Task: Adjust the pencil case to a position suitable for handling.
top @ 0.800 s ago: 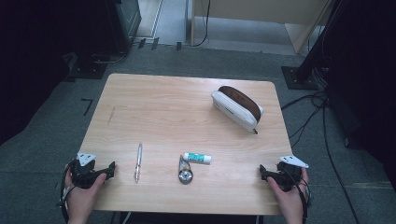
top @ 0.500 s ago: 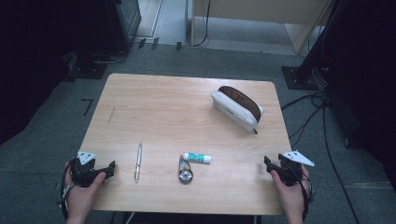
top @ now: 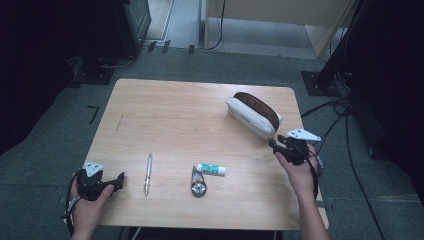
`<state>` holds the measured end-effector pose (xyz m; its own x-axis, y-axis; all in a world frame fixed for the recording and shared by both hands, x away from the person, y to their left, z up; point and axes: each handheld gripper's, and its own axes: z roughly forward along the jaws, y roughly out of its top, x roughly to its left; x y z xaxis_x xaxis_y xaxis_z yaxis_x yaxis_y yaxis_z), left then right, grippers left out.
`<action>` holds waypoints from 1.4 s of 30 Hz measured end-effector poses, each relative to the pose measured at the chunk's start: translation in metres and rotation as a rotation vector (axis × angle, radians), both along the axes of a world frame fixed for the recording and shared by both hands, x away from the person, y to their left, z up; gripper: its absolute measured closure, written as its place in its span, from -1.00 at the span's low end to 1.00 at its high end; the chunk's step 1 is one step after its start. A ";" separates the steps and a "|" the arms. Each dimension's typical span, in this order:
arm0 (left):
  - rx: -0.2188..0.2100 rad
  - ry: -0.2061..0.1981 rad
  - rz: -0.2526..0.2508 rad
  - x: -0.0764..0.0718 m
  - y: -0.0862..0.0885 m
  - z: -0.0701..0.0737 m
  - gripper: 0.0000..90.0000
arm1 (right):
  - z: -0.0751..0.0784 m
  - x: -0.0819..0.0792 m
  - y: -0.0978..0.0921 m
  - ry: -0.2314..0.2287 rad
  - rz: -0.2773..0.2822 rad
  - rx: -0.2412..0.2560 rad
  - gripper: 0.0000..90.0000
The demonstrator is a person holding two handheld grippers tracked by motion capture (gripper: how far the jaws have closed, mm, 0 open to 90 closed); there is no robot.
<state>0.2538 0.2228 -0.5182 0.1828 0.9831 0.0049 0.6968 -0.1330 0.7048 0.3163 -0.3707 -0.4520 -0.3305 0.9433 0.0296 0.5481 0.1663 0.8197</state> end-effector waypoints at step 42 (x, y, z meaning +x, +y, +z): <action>0.002 0.001 -0.005 0.000 0.000 0.000 -0.81 | -0.008 0.007 0.148 -0.076 0.426 -0.142 0.86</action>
